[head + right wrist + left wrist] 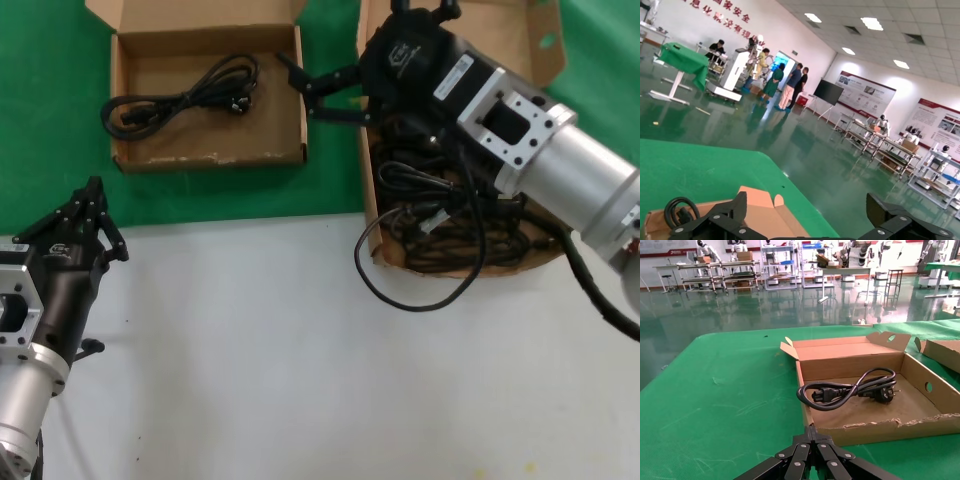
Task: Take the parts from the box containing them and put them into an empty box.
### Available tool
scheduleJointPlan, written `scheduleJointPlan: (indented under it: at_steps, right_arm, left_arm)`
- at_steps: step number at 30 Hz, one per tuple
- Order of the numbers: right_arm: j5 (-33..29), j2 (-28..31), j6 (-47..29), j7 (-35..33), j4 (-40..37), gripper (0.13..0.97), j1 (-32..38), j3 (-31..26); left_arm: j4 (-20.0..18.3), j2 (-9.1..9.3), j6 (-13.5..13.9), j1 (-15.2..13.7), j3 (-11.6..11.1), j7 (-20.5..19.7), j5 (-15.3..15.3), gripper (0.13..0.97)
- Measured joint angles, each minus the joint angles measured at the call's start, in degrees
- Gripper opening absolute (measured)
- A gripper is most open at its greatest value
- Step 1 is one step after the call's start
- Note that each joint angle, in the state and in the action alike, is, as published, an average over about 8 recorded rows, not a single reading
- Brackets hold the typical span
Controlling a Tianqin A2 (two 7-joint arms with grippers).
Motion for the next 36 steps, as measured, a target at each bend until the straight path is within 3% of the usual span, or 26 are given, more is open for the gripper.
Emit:
scheduleJointPlan:
  at_steps: [10,22,26,36]
  right_arm:
    - [2.2,-0.4,0.3,-1.9,0.1,0.899,-1.6,1.2]
    - [3.5,-0.4,3.6,0.2,0.2,0.961,-5.8,2.7]
    - [4.1,-0.3,5.0,1.2,0.2,0.964,-7.6,3.3]
    - [5.6,-0.3,8.6,3.4,0.3,0.966,-12.1,4.9]
  left_arm:
    - [0.0,0.0,0.0,0.0,0.0,0.0,0.0,0.163]
    - [0.0,-0.04,-0.1,0.1,0.0,0.1,-0.2,0.269]
    - [0.0,-0.06,-0.2,0.2,0.0,0.2,-0.3,0.269]
    - [0.0,-0.1,-0.3,0.3,0.0,0.3,-0.5,0.455]
